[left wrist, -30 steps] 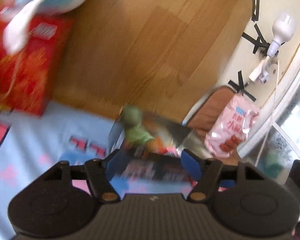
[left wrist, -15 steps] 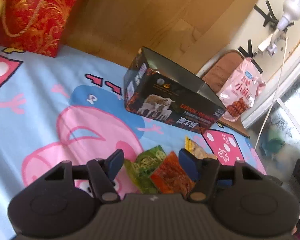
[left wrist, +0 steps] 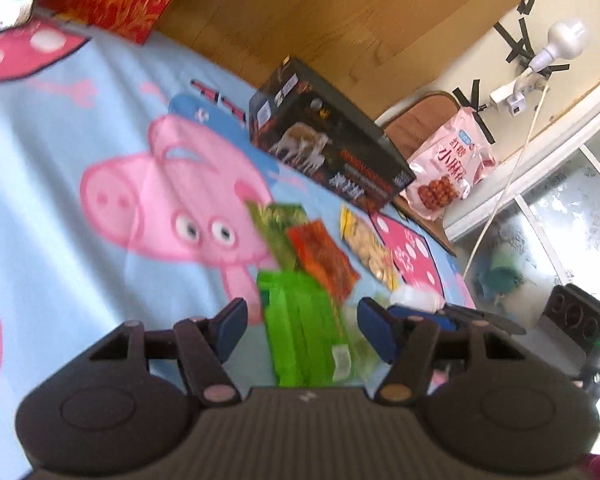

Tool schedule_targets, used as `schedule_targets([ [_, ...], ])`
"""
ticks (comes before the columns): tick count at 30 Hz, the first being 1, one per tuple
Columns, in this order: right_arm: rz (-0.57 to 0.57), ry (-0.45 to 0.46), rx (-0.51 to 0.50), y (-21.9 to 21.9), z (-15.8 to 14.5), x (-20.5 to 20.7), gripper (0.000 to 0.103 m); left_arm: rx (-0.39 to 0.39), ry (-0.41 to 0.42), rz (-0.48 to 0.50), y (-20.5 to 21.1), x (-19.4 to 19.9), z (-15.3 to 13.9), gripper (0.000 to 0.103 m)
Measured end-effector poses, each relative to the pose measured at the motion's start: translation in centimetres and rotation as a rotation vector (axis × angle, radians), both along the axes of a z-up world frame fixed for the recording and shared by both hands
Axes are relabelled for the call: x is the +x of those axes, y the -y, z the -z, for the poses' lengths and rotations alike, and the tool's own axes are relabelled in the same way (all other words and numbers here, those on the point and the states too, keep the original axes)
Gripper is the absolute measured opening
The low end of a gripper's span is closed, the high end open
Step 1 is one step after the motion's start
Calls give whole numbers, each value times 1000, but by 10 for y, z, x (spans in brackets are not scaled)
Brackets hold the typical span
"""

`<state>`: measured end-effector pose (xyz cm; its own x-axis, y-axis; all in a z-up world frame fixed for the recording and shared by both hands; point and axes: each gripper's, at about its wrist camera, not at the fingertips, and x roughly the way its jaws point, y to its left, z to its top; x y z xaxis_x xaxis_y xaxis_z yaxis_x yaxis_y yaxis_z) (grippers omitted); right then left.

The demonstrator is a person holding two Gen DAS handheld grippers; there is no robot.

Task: Organize snacks
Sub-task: 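Grasp the bright green snack bag with the left gripper, then lift the bright green bag and drop it into the black tin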

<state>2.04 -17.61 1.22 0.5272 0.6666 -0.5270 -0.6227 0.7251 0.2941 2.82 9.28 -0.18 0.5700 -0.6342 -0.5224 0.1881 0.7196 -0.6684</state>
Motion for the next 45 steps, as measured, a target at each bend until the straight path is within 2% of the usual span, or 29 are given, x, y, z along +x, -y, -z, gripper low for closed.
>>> schedule_targets([
  [1,-43,5,-12,-7,0,-7,47,-4,-8,4,1,-1,2,56],
  [2,-82,13,-45,-16,3,-13,47,-7,-18,12,2,-1,4,46],
  [4,-135,41,-145,-38,12,-22,46,-15,-51,37,8,1,11,34],
  [6,-159,25,-193,-57,25,-23,49,30,-25,9,11,-6,10,32],
  [7,-126,71,-191,-62,27,-28,49,45,-19,2,9,-9,8,32],
  [8,-116,102,-223,-69,27,-32,43,65,-10,-9,7,-12,5,33],
  [9,-110,111,-238,-73,25,-32,38,82,4,-17,3,-15,2,35],
  [10,-105,98,-207,-73,21,-32,38,79,8,-32,-4,-16,-1,40],
  [12,-133,44,-90,-69,13,-27,38,78,7,-108,-21,-8,-10,47],
  [14,-206,-28,-2,-76,13,-27,39,130,58,-180,-34,-3,-22,49],
  [15,-254,-54,8,-86,14,-26,39,158,61,-238,-41,-4,-27,50],
  [16,-289,-50,-7,-92,15,-25,39,149,66,-262,-48,-6,-30,50],
  [18,-301,6,-55,-98,12,-32,39,76,88,-240,-62,-18,-33,52],
  [22,-247,65,-27,-70,0,-31,39,65,66,-197,-66,-43,-27,58],
  [24,-187,93,-52,-59,1,-25,42,21,34,-170,-60,-50,-18,65],
  [25,-171,95,-68,-59,4,-23,45,-4,21,-158,-58,-52,-14,76],
  [26,-165,95,-95,-60,7,-20,51,-28,11,-139,-53,-50,-9,80],
  [27,-173,108,-124,-63,10,-19,51,-25,4,-128,-47,-47,-5,80],
  [28,-193,127,-159,-70,16,-17,51,-14,-7,-128,-42,-43,-2,77],
  [29,-217,135,-192,-79,21,-16,51,-3,-17,-123,-37,-38,2,67],
  [31,-251,130,-234,-96,33,-14,52,6,2,-117,-28,-32,8,58],
  [32,-256,170,-232,-103,35,-18,50,14,-8,-119,-26,-30,7,51],
  [34,-263,194,-242,-113,35,-22,29,-34,-26,-71,-23,-22,4,40],
  [35,-265,187,-235,-115,34,-23,26,-40,-22,-54,-19,-18,0,38],
  [36,-262,174,-221,-114,32,-22,26,-13,-9,-47,-13,-14,-6,38],
  [38,-227,207,-201,-110,26,-23,26,33,28,-24,-3,-7,-17,37],
  [41,-177,237,-181,-100,15,-18,26,43,64,3,7,6,-31,31],
  [45,-100,274,-153,-85,0,-8,26,47,119,49,26,37,-58,31],
])
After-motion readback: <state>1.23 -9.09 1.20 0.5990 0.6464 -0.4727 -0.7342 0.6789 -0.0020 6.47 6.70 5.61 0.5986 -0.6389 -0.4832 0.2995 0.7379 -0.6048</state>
